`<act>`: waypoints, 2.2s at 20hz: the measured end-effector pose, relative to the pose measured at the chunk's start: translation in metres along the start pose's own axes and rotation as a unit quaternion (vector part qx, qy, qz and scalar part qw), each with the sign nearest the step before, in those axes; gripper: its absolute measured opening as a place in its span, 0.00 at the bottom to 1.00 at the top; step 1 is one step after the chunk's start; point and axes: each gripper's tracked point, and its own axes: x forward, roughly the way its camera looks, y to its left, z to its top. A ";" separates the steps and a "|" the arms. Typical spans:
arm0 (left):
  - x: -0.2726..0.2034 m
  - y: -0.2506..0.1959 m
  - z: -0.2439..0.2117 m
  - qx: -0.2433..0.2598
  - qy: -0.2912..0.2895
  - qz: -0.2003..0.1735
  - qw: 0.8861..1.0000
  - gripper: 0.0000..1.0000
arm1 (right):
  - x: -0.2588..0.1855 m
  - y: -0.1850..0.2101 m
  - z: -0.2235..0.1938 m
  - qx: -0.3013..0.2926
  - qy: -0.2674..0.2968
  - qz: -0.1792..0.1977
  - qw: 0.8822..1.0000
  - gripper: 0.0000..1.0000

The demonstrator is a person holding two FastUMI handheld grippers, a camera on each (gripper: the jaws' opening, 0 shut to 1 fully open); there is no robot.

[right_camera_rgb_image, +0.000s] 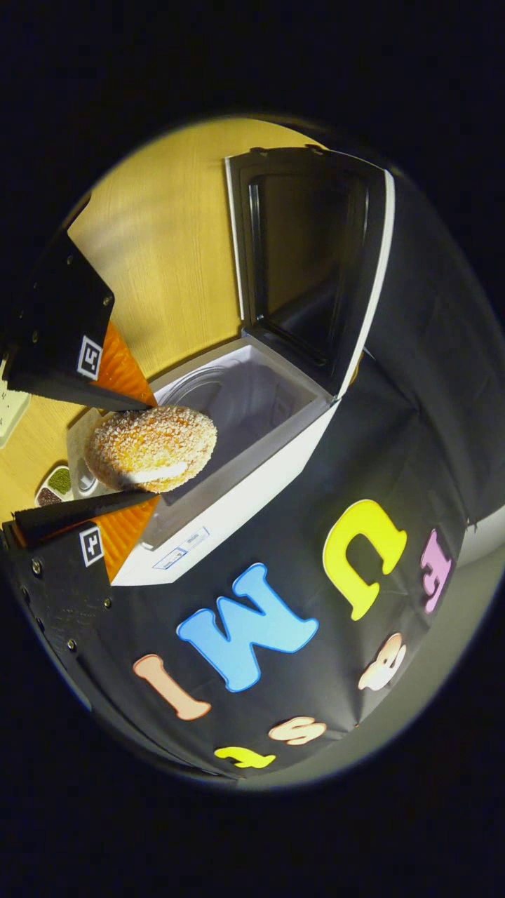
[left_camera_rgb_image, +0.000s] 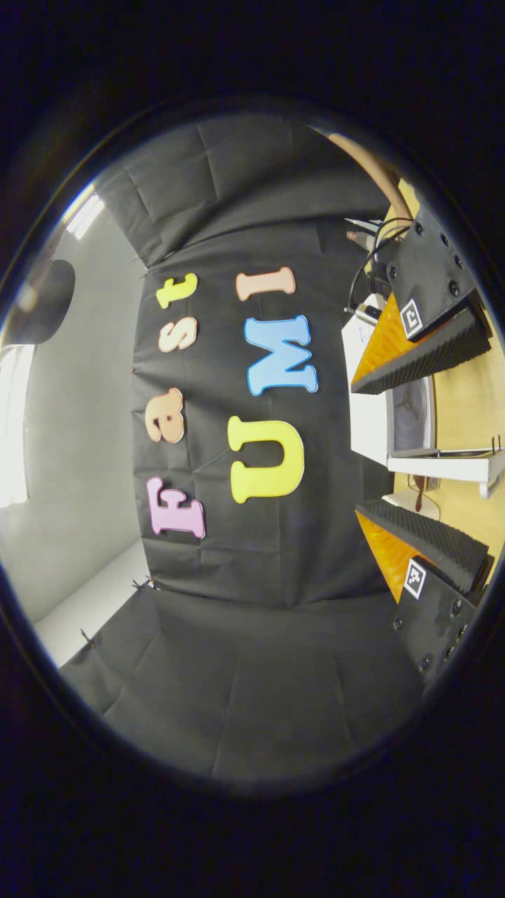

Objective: Open the microwave oven with the left hand, put the food in, and close the microwave oven.

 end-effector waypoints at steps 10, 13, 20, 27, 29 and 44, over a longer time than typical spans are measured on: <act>-0.023 0.044 -0.015 0.011 0.022 0.062 0.998 0.97 | 0.091 0.028 0.014 -0.164 -0.016 -0.021 0.986 0.61; -0.029 0.053 -0.023 0.009 0.034 0.074 0.997 0.97 | 0.113 0.034 0.016 -0.193 -0.022 -0.021 0.981 0.61; -0.036 0.063 -0.035 0.011 0.055 0.089 0.994 0.97 | 0.130 0.031 0.014 -0.257 -0.019 -0.038 0.965 0.61; -0.036 0.068 -0.042 0.013 0.066 0.098 0.993 0.97 | 0.135 0.033 0.008 -0.278 -0.001 -0.020 0.960 0.77; -0.032 0.067 -0.043 0.014 0.065 0.096 0.993 0.97 | 0.133 0.033 0.003 -0.259 0.002 -0.018 0.966 0.97; 0.018 0.005 -0.043 -0.001 0.039 -0.001 0.999 0.98 | 0.004 0.006 -0.005 0.075 0.010 0.028 0.997 0.97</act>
